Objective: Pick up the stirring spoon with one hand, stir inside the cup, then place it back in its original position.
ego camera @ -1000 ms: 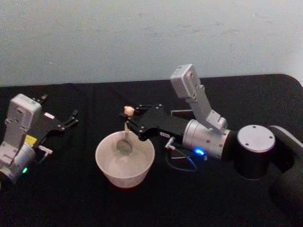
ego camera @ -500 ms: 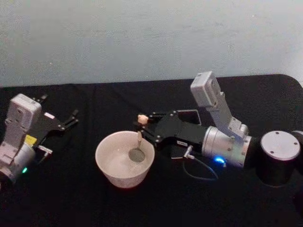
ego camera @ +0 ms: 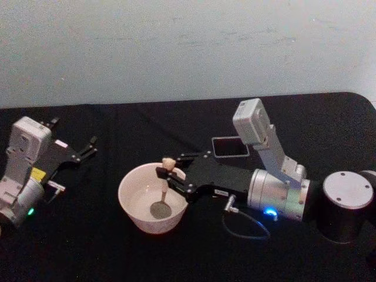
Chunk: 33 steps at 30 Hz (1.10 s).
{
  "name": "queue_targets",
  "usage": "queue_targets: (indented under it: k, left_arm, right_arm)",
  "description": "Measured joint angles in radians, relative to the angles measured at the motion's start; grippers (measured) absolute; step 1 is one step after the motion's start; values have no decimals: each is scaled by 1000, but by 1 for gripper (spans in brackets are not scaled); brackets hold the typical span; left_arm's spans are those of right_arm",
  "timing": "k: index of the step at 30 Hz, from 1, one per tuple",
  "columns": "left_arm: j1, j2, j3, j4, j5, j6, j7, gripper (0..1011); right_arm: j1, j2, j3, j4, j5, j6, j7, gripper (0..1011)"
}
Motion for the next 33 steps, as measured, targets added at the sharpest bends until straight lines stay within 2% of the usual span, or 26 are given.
queue_targets:
  k: [6,14,21,33]
  left_arm:
    - [0,0,0,0,0,0,0,1001]
    - [0,0,0,0,0,0,0,1001]
    - [0,0,0,0,0,0,0,1001]
    - [0,0,0,0,0,0,0,1001]
  right_arm:
    - [6,-14,-21,-1,2,11,-4,214]
    - [33,-54,-34,38,-12,21,-39,214]
    - [51,-75,-16,56,-6,27,-61,214]
    - [51,-77,21,43,19,36,-87,214]
